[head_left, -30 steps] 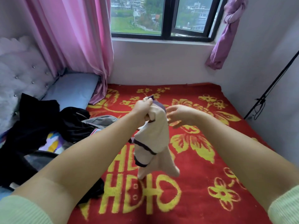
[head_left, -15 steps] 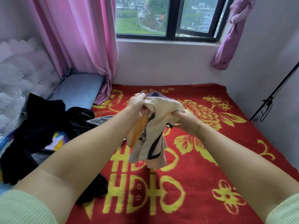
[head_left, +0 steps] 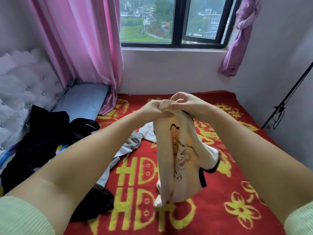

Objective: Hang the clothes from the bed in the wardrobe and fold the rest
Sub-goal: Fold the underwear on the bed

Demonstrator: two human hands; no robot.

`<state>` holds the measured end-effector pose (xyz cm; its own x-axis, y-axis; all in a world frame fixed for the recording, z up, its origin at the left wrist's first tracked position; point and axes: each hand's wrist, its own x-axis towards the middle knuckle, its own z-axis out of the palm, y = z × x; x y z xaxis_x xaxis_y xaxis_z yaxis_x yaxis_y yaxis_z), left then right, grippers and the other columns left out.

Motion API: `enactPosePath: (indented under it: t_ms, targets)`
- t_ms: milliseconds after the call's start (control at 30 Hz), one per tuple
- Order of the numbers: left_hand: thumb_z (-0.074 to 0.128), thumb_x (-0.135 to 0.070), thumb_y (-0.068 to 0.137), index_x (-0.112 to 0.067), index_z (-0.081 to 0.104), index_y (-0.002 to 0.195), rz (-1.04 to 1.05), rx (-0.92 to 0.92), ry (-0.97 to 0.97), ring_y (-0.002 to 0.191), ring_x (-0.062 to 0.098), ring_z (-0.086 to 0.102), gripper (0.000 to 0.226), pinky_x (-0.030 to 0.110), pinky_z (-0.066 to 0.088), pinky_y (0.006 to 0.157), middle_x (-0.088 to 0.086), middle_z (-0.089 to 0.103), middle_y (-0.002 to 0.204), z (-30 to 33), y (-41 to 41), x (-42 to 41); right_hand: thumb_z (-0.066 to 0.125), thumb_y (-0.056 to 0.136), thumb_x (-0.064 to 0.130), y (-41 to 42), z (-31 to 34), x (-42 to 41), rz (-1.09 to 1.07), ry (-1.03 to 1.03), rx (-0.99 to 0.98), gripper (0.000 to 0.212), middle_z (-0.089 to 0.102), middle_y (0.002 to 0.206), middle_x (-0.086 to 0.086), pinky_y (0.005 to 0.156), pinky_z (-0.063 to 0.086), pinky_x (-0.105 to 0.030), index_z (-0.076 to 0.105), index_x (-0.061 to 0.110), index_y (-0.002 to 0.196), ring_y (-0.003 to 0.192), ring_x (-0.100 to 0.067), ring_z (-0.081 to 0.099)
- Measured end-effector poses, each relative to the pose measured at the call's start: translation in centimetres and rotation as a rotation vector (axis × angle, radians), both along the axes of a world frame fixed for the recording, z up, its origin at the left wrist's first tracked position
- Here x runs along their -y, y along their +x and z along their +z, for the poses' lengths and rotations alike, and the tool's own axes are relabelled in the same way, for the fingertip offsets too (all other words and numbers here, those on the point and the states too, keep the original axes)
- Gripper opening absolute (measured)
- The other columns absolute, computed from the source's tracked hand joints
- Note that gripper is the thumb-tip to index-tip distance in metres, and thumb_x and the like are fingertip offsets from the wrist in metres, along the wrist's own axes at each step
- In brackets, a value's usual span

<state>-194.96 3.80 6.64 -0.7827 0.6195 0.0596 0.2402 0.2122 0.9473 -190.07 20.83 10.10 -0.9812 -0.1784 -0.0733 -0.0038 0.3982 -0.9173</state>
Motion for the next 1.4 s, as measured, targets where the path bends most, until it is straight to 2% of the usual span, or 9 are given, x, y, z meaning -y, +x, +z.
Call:
enactPosePath:
  t_ms: [200, 367, 500, 733, 933, 1067, 1200, 1267, 1400]
  targets:
    - [0.071, -0.019, 0.069, -0.017, 0.067, 0.104, 0.052, 0.012, 0.132, 0.082, 0.016, 0.065, 0.036, 0.031, 0.054, 0.072, 0.005, 0.068, 0.095, 4.0, -1.5, 1.6, 0.067, 0.083, 0.031, 1.5, -5.8, -4.4, 0.170, 0.386, 0.431, 0.031, 0.062, 0.094, -0.006, 0.055, 0.038, -0.022, 0.065, 0.015, 0.110, 0.067, -0.011, 0.049]
    - [0.067, -0.011, 0.083, -0.018, 0.064, 0.108, 0.059, 0.013, 0.066, 0.077, 0.013, 0.066, 0.026, 0.027, 0.055, 0.065, 0.001, 0.067, 0.090, 5.7, -1.5, 3.2, 0.058, 0.085, 0.028, 1.4, -7.4, -4.9, 0.046, 0.578, 0.350, 0.014, 0.057, 0.079, 0.007, 0.055, 0.033, -0.021, 0.064, 0.020, 0.094, 0.059, -0.009, 0.043]
    - [0.061, -0.008, 0.087, -0.019, 0.062, 0.101, 0.190, 0.044, 0.141, 0.074, 0.012, 0.064, 0.018, 0.027, 0.057, 0.065, 0.001, 0.064, 0.089, 6.7, -1.4, 3.9, 0.057, 0.088, 0.032, 0.7, -6.8, -6.1, -0.087, 0.704, 0.197, 0.018, 0.065, 0.100, 0.001, 0.073, 0.047, -0.029, 0.062, 0.017, 0.097, 0.090, -0.017, 0.061]
    - [0.072, -0.029, 0.054, -0.013, 0.064, 0.113, 0.362, -0.067, 0.148, 0.093, 0.021, 0.066, 0.061, 0.031, 0.055, 0.072, 0.006, 0.067, 0.100, 8.7, -1.9, 8.2, 0.056, 0.091, 0.040, -0.1, -1.9, -8.6, -0.572, 0.417, -0.237, 0.035, 0.062, 0.087, -0.009, 0.067, 0.041, -0.034, 0.061, 0.005, 0.091, 0.084, -0.028, 0.056]
    - [0.068, -0.011, 0.077, -0.017, 0.067, 0.097, 0.403, -0.052, 0.047, 0.087, 0.019, 0.067, 0.021, 0.026, 0.055, 0.067, 0.005, 0.068, 0.093, 7.7, -2.5, 10.4, 0.052, 0.096, 0.030, -1.0, 2.2, -8.9, -0.661, 0.211, -0.435, 0.024, 0.058, 0.089, -0.006, 0.069, 0.037, -0.027, 0.058, 0.007, 0.101, 0.083, -0.020, 0.051]
    - [0.065, -0.010, 0.083, -0.018, 0.067, 0.100, 0.372, 0.018, -0.012, 0.088, 0.021, 0.064, 0.018, 0.035, 0.054, 0.081, 0.006, 0.068, 0.093, 7.0, -3.1, 12.1, 0.068, 0.081, 0.051, 0.6, 3.6, -9.6, -0.493, 0.049, -0.258, 0.041, 0.054, 0.073, 0.000, 0.058, 0.040, -0.020, 0.061, 0.011, 0.081, 0.068, -0.013, 0.047]
    - [0.065, -0.012, 0.081, -0.021, 0.070, 0.106, 0.358, -0.003, 0.037, 0.090, 0.019, 0.066, 0.027, 0.021, 0.056, 0.066, 0.003, 0.072, 0.097, 7.5, -3.8, 13.6, 0.077, 0.065, 0.058, 2.7, 7.0, -10.7, -0.188, 0.336, 0.177, 0.055, 0.070, 0.077, -0.004, 0.060, 0.052, -0.028, 0.071, 0.012, 0.094, 0.065, -0.015, 0.064]
    - [0.061, -0.014, 0.087, -0.019, 0.067, 0.118, 0.215, 0.047, 0.024, 0.107, 0.023, 0.064, 0.032, 0.023, 0.056, 0.079, 0.008, 0.068, 0.116, 8.1, -4.4, 13.9, 0.080, 0.060, 0.055, 3.0, 8.9, -10.7, -0.112, 0.492, 0.334, 0.060, 0.073, 0.085, -0.006, 0.062, 0.057, -0.031, 0.068, 0.014, 0.102, 0.071, -0.020, 0.068]
    - [0.087, -0.040, 0.052, -0.019, 0.071, 0.111, 0.000, 0.208, -0.007, 0.095, 0.017, 0.068, 0.065, 0.028, 0.058, 0.077, 0.008, 0.071, 0.110, 10.6, -4.2, 13.6, 0.093, 0.024, 0.055, 3.1, 11.4, -10.9, -0.099, 0.470, 0.271, 0.104, 0.071, 0.101, -0.010, 0.066, 0.058, -0.033, 0.060, 0.013, 0.114, 0.082, -0.024, 0.071]
